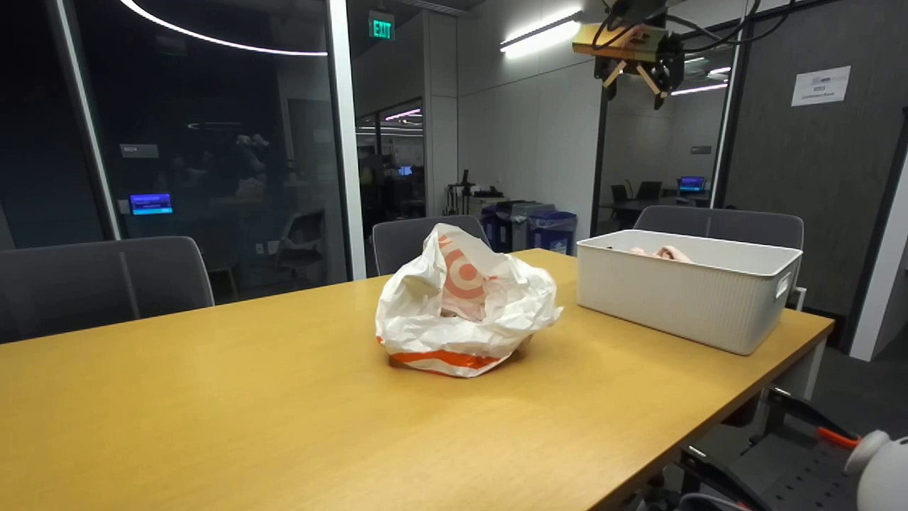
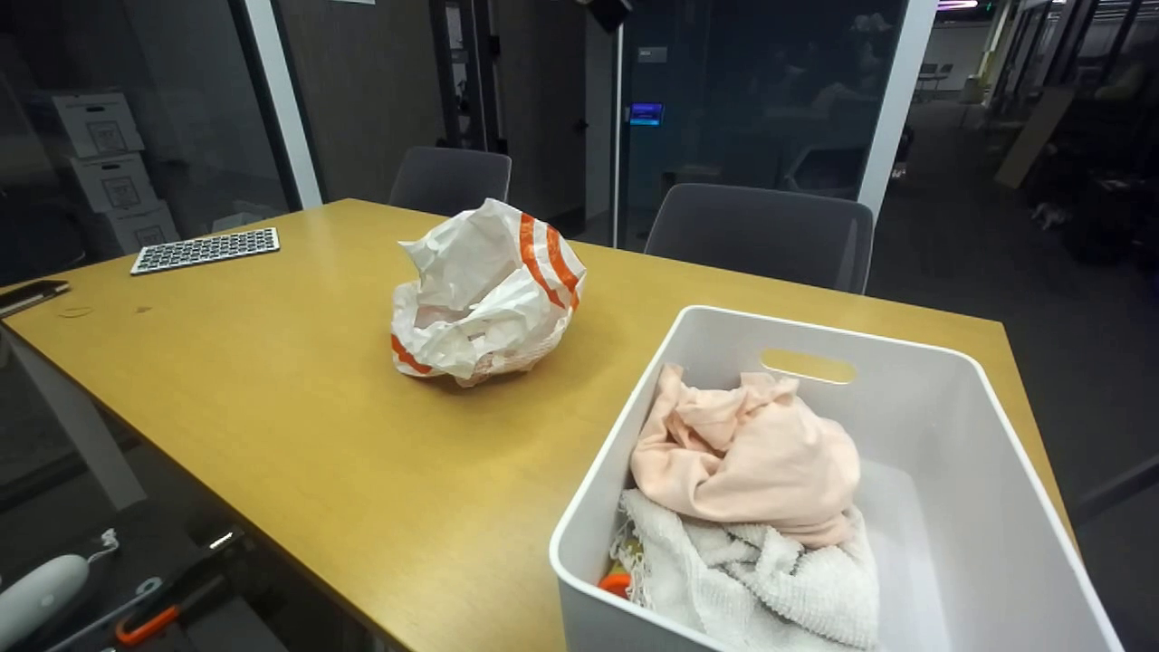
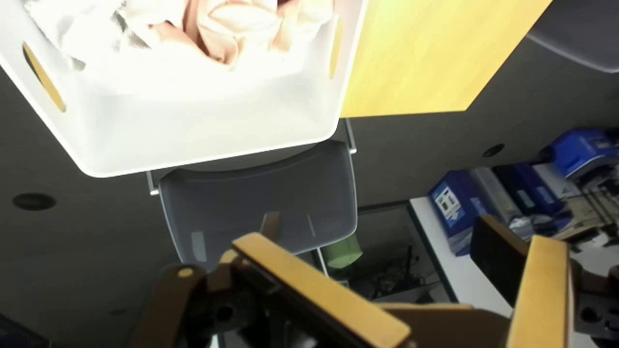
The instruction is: Remove the clothes from the plastic bag and place them in the storage box
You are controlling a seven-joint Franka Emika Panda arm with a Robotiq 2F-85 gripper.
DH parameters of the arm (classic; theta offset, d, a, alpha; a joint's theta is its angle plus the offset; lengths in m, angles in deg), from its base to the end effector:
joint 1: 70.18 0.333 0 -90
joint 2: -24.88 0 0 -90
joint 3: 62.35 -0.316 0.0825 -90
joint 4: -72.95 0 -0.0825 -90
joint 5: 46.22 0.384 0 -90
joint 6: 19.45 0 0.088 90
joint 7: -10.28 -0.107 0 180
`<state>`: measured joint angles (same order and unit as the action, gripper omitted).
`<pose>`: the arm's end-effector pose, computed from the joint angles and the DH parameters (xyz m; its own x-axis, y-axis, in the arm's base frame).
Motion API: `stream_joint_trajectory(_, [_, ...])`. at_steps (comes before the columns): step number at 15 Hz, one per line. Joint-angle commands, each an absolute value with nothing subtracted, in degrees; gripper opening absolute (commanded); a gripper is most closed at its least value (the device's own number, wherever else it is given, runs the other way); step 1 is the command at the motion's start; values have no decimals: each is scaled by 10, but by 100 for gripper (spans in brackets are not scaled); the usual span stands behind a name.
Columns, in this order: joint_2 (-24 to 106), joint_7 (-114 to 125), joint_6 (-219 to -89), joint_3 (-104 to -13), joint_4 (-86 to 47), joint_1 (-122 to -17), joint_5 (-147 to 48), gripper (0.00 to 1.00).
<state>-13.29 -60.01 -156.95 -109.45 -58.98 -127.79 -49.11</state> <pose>0.4642 -0.0194 0.5704 0.0629 -0.7759 0.6277 -0.9106 -0.3021 -0.2822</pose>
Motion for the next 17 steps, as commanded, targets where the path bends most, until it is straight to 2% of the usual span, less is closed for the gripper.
stream_joint_trajectory(1, [-103,-548,-1547,-982,-592,-1122,-473,100])
stream_joint_trajectory(7, [-81,-524,-1522,-838,-627,-860,-457,100])
stream_joint_trajectory(11, [-69,-485,-1500,-783,-655,-732,-411,100])
stream_joint_trajectory(13, [-60,-457,-1468,-768,-663,-692,-390,100])
stream_joint_trajectory(17, [-62,-498,-1484,-780,-667,-708,-420,100])
